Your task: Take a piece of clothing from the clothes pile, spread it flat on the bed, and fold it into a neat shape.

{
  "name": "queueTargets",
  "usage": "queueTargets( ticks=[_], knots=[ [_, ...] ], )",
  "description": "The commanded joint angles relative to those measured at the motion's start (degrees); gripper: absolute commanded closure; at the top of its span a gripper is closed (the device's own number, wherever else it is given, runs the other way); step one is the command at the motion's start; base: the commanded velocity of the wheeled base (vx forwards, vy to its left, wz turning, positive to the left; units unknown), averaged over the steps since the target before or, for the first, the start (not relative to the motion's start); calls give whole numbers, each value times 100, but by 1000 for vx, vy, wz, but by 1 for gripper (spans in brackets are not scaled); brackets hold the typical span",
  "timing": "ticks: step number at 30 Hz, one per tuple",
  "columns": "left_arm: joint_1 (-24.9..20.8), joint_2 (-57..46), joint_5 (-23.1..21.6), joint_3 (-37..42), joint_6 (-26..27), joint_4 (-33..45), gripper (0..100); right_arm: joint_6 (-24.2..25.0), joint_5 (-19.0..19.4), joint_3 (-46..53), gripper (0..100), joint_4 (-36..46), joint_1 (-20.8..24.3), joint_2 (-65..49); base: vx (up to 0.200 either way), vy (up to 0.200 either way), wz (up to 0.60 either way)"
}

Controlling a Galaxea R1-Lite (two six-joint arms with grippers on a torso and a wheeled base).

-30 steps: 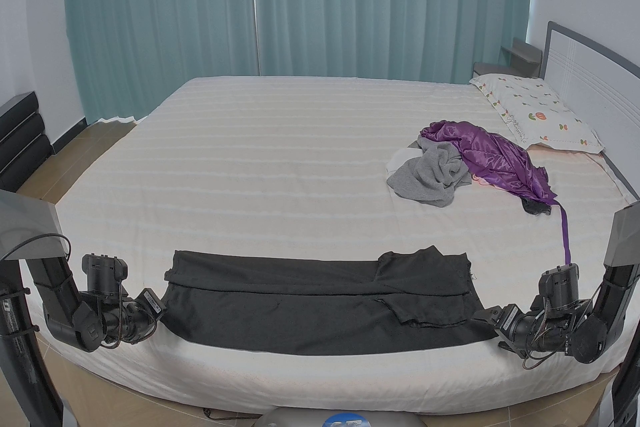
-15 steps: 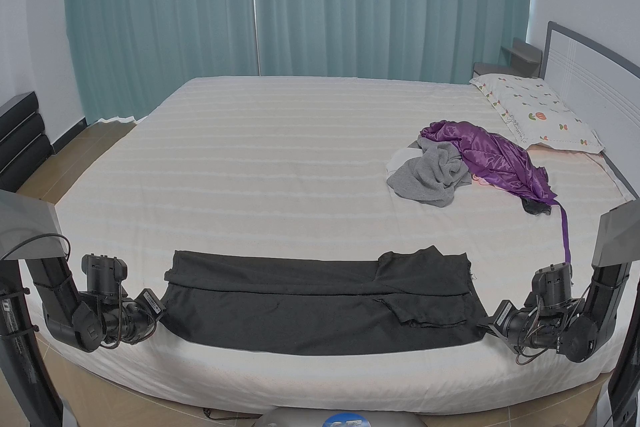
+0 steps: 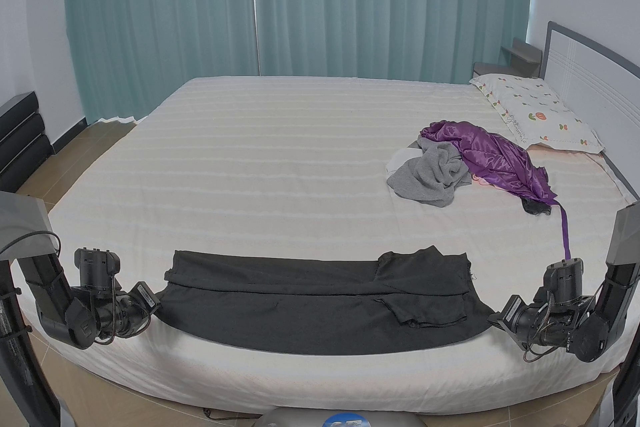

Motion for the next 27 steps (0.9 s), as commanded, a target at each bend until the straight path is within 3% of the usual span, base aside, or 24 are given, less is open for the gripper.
queueTargets(
  ticks=[1,13,27],
  knots=[
    [52,-115,114,17,125,-2,100,-20,-3,96,100,47,-16,-270,0,0,0],
    [52,-343,176,272,582,77,100,-380,-3,148,100,592,-121,-621,0,0,0],
    [26,-282,176,333,872,447,100,-670,6,245,100,601,-148,-173,0,0,0]
  ],
)
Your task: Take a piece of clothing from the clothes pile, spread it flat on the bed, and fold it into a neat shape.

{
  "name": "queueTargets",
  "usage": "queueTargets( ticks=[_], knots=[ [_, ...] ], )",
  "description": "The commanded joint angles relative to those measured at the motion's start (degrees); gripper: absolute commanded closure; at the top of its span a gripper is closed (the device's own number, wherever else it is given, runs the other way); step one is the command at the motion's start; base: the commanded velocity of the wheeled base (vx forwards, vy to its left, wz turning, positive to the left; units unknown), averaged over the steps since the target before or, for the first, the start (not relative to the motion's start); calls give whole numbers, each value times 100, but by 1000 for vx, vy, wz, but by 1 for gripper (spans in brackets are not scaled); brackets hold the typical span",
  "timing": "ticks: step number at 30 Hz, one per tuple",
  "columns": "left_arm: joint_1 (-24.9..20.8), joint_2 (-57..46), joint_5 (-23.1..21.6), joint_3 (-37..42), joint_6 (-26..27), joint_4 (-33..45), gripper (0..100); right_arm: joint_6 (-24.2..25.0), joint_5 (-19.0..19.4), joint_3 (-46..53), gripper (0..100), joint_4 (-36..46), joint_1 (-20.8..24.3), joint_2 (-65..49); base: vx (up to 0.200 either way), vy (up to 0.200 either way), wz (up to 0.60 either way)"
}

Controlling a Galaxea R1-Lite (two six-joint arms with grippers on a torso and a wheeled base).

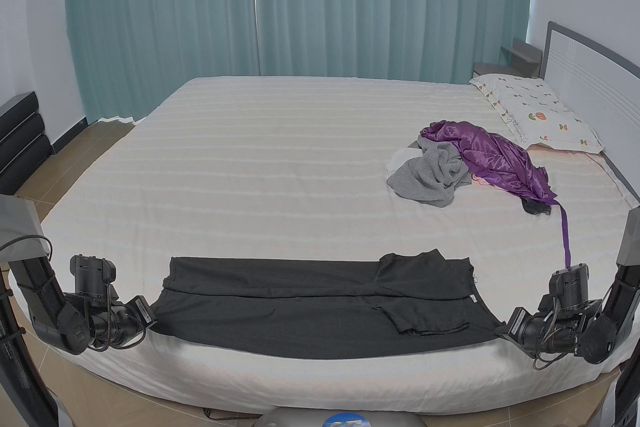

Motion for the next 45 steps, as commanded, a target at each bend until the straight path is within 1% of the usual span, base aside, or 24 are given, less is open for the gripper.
queueTargets(
  ticks=[1,5,6,10,11,13,16,19,20,21,24,27,29,31,32,33,34,35,37,39,40,42,44,45],
  knots=[
    [-5,46,0,11,10,10,100,-15,2,12,100,-26,-39,220,0,0,0],
    [-22,55,-8,29,10,10,100,-33,2,-14,100,-70,-100,449,0,0,0],
    [-22,64,-8,29,10,10,0,-68,2,-14,100,-70,-100,510,0,0,0],
    [-22,108,-8,20,10,2,0,-147,11,-14,100,-79,-109,704,0,0,0],
    [-22,108,-17,20,10,-7,0,-147,11,-32,0,-97,-109,721,0,0,0],
    [-22,55,-26,11,2,-16,0,-147,11,-41,0,-149,-153,677,0,0,0],
    [-14,11,-35,-6,-7,-7,0,-165,-7,-49,0,-255,-337,466,0,0,0],
    [39,-121,-44,-41,-25,10,0,-200,-24,-85,0,-193,-548,89,0,0,0],
    [39,-121,-44,-41,-25,10,0,-200,-24,-85,0,-193,-548,89,0,0,0],
    [109,-279,-79,-50,-42,19,0,-200,-16,-102,0,-158,-627,-289,0,0,0],
    [171,-472,-167,-59,-60,10,0,-191,-7,-146,0,-105,-601,-667,0,0,0],
    [232,-736,-474,-68,-165,10,0,-68,46,-155,0,-97,-311,-1045,0,0,0],
    [232,-798,-588,-68,-244,2,0,134,37,-164,0,-123,-82,-1098,0,0,0],
    [215,-859,-694,-15,-262,-42,0,670,37,-216,0,-167,278,-1124,0,0,0],
    [215,-859,-703,-15,-262,-51,0,696,37,-225,0,-167,295,-1116,0,0,0],
    [197,-868,-747,11,-271,-60,0,1118,55,-295,0,-158,550,-1019,0,0,0],
    [189,-868,-747,11,-271,-60,0,1189,55,-304,0,-158,603,-1001,0,0,0],
    [180,-859,-773,11,-271,-60,0,1531,72,-357,0,-193,832,-817,0,0,0],
    [162,-833,-773,11,-306,-60,0,1848,64,-445,0,-290,1034,-588,0,0,0],
    [145,-815,-782,11,-350,-60,0,1980,72,-480,0,-369,1148,-377,0,0,0],
    [109,-806,-791,-6,-464,-60,0,2050,72,-489,0,-448,1297,-105,0,0,0],
    [65,-806,-896,-32,-649,-60,0,2041,-7,-506,0,-633,1464,282,0,0,0],
    [48,-806,-975,-32,-719,-51,0,2032,-42,-489,0,-756,1500,431,0,0,0],
    [48,-798,-1116,-32,-807,-51,0,2006,-112,-436,0,-1046,1526,686,0,0,0]
  ],
)
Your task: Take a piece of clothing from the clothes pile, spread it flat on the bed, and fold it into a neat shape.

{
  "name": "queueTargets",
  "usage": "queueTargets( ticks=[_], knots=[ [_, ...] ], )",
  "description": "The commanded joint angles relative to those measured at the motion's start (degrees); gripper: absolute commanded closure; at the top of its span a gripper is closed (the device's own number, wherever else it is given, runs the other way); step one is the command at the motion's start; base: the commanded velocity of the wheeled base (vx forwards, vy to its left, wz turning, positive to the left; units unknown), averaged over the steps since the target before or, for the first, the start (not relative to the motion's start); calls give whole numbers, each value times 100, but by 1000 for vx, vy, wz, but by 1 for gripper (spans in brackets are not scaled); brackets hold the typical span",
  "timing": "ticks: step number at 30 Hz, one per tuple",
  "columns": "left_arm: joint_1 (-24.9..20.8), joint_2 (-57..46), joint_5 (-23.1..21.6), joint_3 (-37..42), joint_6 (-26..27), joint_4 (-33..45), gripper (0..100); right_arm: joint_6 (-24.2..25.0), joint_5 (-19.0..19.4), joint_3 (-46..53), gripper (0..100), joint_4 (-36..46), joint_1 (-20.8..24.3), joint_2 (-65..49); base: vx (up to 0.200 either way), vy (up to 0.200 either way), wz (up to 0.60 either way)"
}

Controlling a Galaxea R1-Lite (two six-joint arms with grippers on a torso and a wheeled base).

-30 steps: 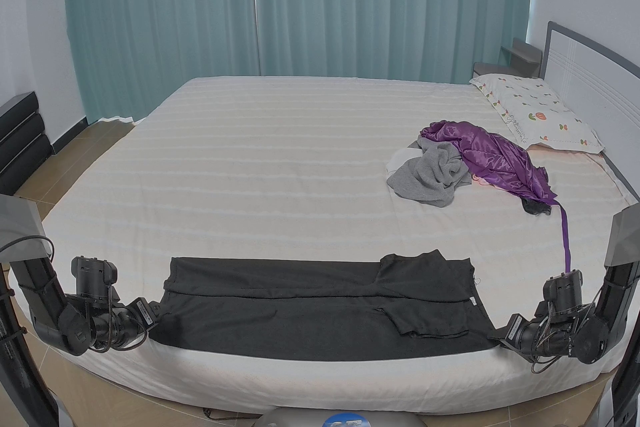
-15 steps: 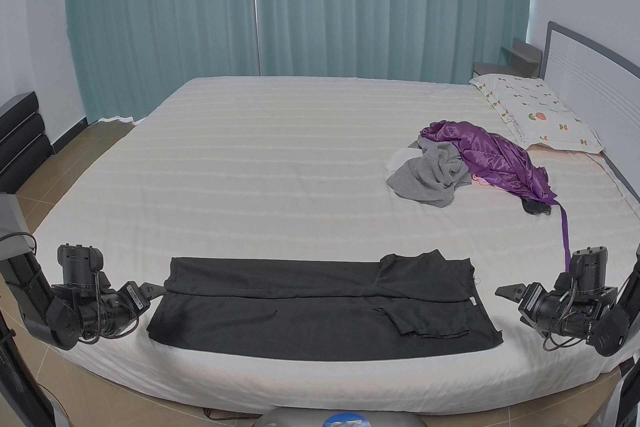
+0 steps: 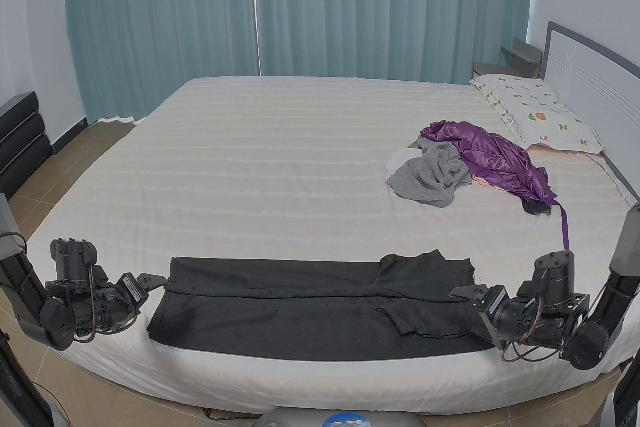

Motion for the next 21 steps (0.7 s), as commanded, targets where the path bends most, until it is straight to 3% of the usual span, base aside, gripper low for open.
queueTargets(
  ticks=[1,19,21],
  knots=[
    [-75,13,-272,-21,-260,0,0,43,-141,4,0,-532,332,999,0,0,0],
    [-225,303,-334,-145,-814,-44,0,43,-370,92,0,-523,482,665,0,0,0],
    [-225,303,-342,-136,-866,-44,0,43,-378,162,0,-567,482,595,0,200,0]
  ],
)
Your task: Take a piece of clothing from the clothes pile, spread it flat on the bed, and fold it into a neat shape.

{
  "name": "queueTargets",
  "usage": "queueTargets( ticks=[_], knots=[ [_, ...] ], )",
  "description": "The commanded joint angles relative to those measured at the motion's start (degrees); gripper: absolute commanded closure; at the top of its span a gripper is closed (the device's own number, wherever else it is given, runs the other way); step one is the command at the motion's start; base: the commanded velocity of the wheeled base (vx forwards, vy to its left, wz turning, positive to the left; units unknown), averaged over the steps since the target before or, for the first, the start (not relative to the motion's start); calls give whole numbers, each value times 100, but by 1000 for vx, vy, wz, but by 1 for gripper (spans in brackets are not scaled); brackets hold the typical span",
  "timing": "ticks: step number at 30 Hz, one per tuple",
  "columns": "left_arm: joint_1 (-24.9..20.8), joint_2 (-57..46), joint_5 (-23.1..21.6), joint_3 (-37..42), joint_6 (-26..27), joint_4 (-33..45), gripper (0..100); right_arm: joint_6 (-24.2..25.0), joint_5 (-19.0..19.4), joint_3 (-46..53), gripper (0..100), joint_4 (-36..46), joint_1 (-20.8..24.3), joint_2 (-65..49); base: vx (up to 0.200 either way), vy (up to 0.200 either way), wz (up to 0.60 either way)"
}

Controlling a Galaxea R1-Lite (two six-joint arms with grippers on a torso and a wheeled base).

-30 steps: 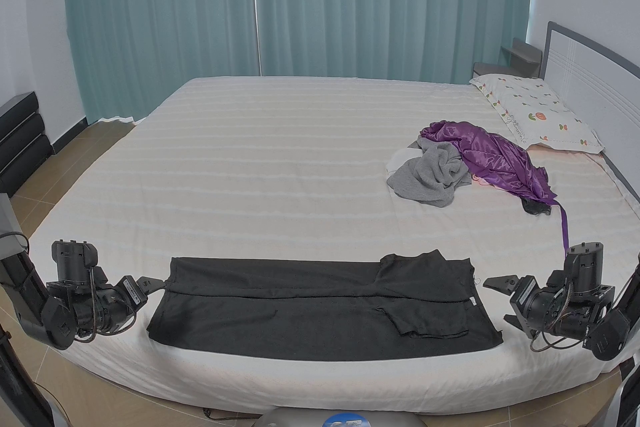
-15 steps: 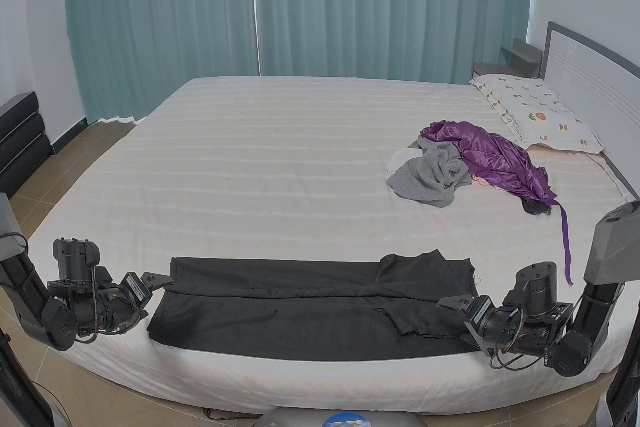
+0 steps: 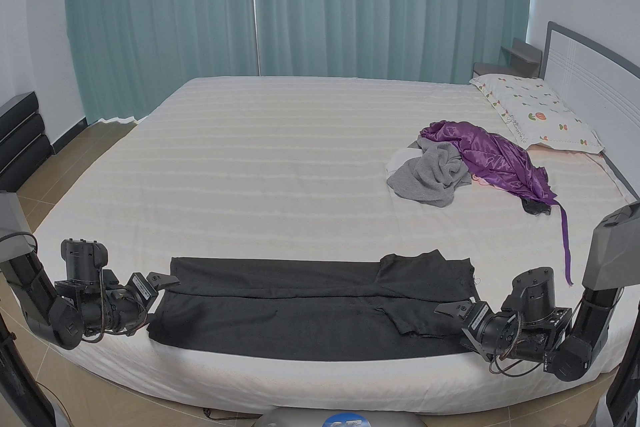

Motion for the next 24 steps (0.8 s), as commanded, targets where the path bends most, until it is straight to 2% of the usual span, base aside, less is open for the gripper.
queueTargets(
  ticks=[1,10,18,22,24],
  knots=[
    [1,39,-8,2,-35,-2,0,-1,-23,92,0,-4,21,-184,0,200,0],
    [10,12,-140,37,-35,-2,0,-9,-111,162,0,23,118,-315,0,200,0],
    [-8,21,-140,64,-9,-2,0,-9,-128,171,0,23,109,-298,0,0,0],
    [-26,47,-140,64,-9,-2,0,-44,-383,171,0,14,118,-175,0,0,0],
    [-43,47,-140,64,-17,-2,0,-44,-392,171,0,23,144,-175,-200,0,0]
  ],
)
